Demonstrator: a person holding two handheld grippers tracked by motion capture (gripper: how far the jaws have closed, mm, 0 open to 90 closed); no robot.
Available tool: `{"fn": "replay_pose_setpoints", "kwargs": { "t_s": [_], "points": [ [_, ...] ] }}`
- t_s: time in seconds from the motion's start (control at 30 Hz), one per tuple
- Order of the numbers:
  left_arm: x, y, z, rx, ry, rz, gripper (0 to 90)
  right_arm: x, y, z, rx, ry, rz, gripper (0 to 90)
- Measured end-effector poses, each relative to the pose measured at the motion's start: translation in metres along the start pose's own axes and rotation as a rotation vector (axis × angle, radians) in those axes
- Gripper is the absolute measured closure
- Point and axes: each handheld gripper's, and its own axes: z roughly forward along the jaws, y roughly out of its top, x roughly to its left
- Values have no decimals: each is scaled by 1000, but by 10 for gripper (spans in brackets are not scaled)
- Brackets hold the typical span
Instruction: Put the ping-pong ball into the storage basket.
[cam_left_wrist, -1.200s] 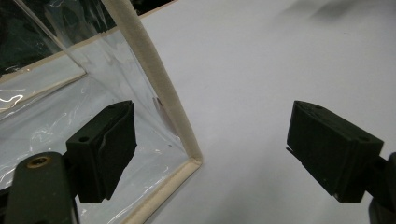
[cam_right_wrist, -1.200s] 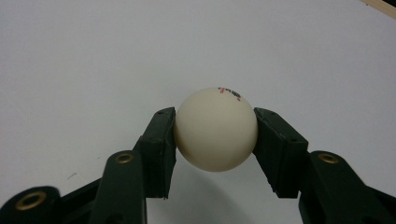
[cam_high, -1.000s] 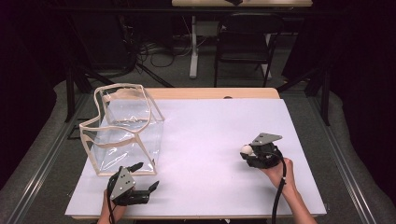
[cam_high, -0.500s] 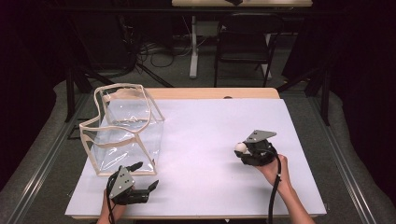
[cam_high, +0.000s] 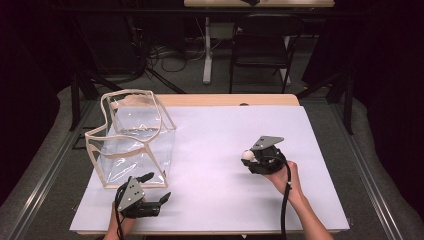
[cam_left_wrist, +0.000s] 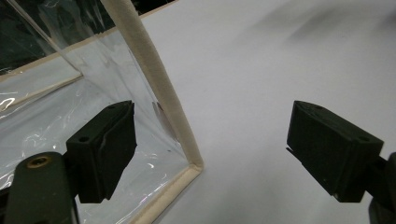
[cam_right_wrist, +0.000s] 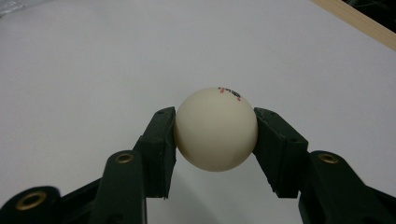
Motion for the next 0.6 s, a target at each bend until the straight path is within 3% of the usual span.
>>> {"fn": "replay_pose_setpoints", "kwargs": {
  "t_s": [0.4, 0.6],
  "points": [
    [-1, 1, 1, 2, 7, -6, 159, 4, 14, 5, -14, 23, -25, 507],
    [-4, 3, 5, 14, -9, 15, 159, 7, 19, 4, -21, 23, -43, 507]
  ]
}}
